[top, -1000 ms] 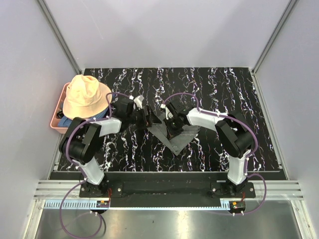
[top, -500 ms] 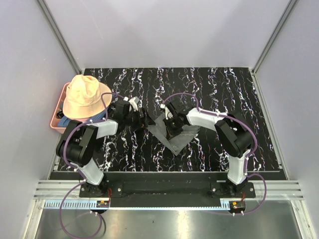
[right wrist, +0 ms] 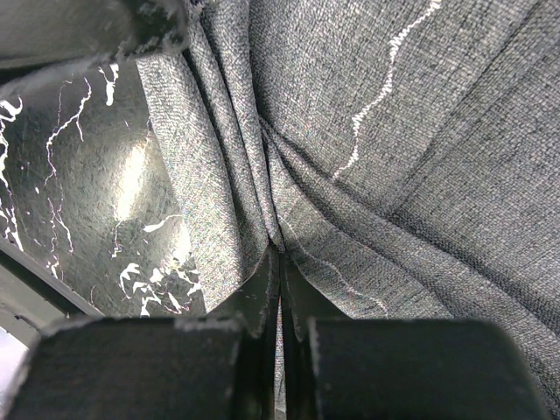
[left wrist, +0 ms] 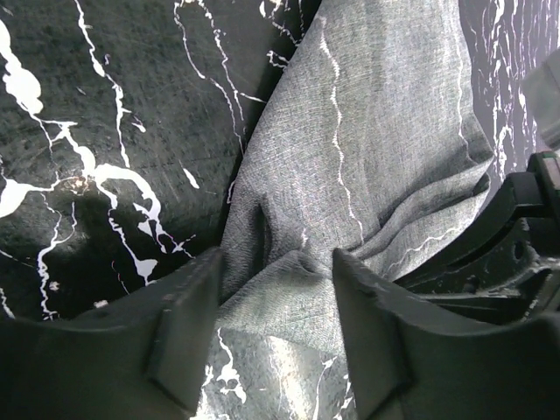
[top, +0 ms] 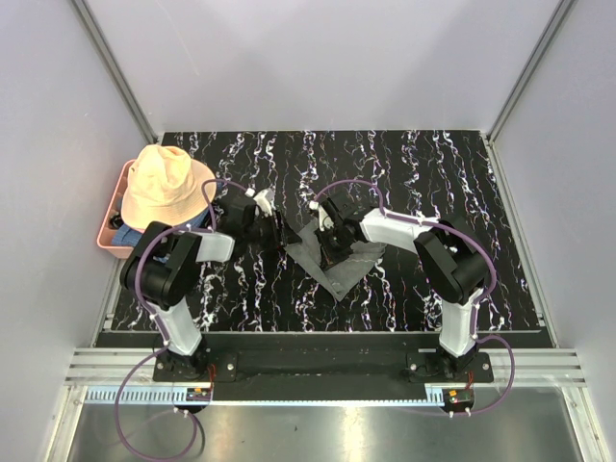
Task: Fold the napkin, place the utensils inside, and roll it up
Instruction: Roll the napkin with the utensil
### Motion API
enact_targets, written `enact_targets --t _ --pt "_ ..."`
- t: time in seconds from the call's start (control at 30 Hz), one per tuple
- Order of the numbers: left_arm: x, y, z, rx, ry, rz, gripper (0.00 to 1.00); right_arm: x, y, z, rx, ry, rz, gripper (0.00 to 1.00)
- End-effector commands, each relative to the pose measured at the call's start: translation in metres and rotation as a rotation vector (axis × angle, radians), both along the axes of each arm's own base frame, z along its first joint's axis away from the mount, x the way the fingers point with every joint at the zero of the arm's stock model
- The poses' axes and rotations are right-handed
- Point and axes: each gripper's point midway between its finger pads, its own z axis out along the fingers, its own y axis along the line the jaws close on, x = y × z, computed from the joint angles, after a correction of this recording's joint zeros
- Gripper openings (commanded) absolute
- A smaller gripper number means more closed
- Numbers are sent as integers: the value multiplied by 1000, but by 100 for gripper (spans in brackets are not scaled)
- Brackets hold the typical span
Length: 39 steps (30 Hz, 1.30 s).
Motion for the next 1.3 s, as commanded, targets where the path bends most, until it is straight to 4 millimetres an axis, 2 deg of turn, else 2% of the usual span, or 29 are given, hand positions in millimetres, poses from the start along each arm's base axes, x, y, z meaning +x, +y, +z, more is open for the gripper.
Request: enact_targets --t 0.0,0.03,0.07,0.1,0.13,0.17,0.2,0.27,0.3,0.33,0.37,0.4,0.43,0.5,0.57,0.6,0.67,0.83,1.1,1.27 --pt "-2 -6 -10 7 2 -29 51 -8 -10 -26 -62 28 23 0" --pt "-2 -7 -13 11 8 -31 47 -7 -10 -26 -62 26 22 0" --pt "-3 -7 -14 10 13 -32 35 -6 -10 -25 -63 22 20 0" --pt "-4 -9 -14 11 19 -36 30 -6 -11 -25 -64 21 18 0" --pt "-5 -9 -16 15 26 -39 24 -4 -11 -21 -58 12 15 0" --pt "-5 -9 -16 17 30 -37 13 -2 -10 -18 -53 6 14 1" --pt "-6 -9 -16 20 35 -40 8 1 -8 -9 -41 -9 9 4" --pt "-6 -7 -16 35 50 -38 1 6 -6 5 -32 -39 1 18" --pt "-7 -6 -15 41 59 -36 0 10 -3 23 -11 -69 -2 23" --pt "-9 -5 -16 54 81 -32 0 14 -2 34 -1 -91 -8 33" --pt "-9 -3 -16 65 94 -23 0 17 -1 43 4 -113 -12 39" --pt "-11 -3 -16 69 108 -24 0 19 2 61 24 -156 -5 43" --pt "-13 -2 -17 77 137 -22 0 20 4 70 29 -186 1 51" --pt "-17 -2 -19 80 178 -19 0 18 12 87 19 -266 27 56" --pt "-20 -3 -18 69 208 -22 0 18 18 92 -17 -350 56 62" --pt "-21 -4 -18 70 224 -24 0 7 29 91 -35 -383 97 63" --pt "-23 -5 -17 65 239 -30 0 10 30 88 -91 -473 114 65" --pt "-23 -4 -13 83 255 -38 0 -10 53 67 -106 -516 229 64" --pt "-24 -6 -8 75 259 -48 0 -10 49 26 -195 -504 306 54" --pt "-25 -6 -5 75 256 -52 0 -4 41 7 -267 -508 298 54"
